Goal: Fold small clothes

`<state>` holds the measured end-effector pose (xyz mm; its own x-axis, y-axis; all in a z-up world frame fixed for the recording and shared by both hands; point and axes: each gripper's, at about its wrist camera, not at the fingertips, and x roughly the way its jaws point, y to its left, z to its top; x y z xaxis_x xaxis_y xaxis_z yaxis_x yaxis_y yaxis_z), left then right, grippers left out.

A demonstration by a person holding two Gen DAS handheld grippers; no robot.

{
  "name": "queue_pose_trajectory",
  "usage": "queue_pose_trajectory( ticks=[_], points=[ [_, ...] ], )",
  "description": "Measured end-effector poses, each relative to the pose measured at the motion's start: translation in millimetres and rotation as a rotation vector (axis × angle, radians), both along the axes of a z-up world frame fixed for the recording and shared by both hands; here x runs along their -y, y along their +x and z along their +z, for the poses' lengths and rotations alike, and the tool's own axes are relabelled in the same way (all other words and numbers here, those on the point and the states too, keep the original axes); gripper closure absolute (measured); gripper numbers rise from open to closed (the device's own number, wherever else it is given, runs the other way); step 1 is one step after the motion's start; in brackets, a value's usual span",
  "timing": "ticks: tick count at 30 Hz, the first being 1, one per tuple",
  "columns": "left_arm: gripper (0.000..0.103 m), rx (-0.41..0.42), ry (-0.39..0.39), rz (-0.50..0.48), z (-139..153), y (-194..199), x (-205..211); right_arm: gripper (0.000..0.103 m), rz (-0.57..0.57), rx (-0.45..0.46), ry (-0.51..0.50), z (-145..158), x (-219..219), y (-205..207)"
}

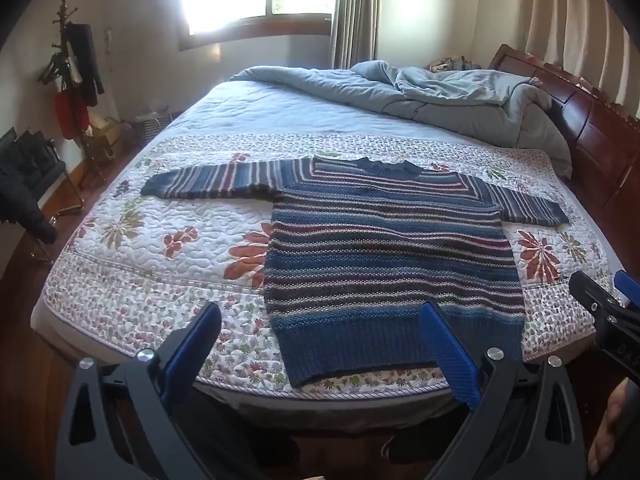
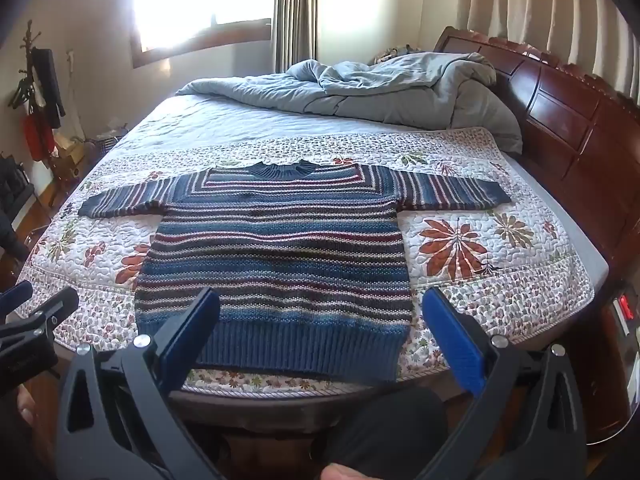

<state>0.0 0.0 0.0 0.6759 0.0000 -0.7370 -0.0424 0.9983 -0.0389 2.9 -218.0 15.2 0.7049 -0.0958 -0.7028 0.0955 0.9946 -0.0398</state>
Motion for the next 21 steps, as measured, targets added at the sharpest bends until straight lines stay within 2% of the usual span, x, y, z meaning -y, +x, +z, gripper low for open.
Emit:
queue_pose_trajectory(
  ticks=[10,21],
  points=[
    [0.004,0.002,0.004,-0.001,0.0,-0.1,0.3,0.002,0.002,0.011,-0.014,8.5,-8.9,-1.7],
    [0.004,0.000,0.004,-0.002,-0.2,-0.3,0.9,0.002,0.004,0.010,-0.012,3.3,-2.7,0.6]
  ],
)
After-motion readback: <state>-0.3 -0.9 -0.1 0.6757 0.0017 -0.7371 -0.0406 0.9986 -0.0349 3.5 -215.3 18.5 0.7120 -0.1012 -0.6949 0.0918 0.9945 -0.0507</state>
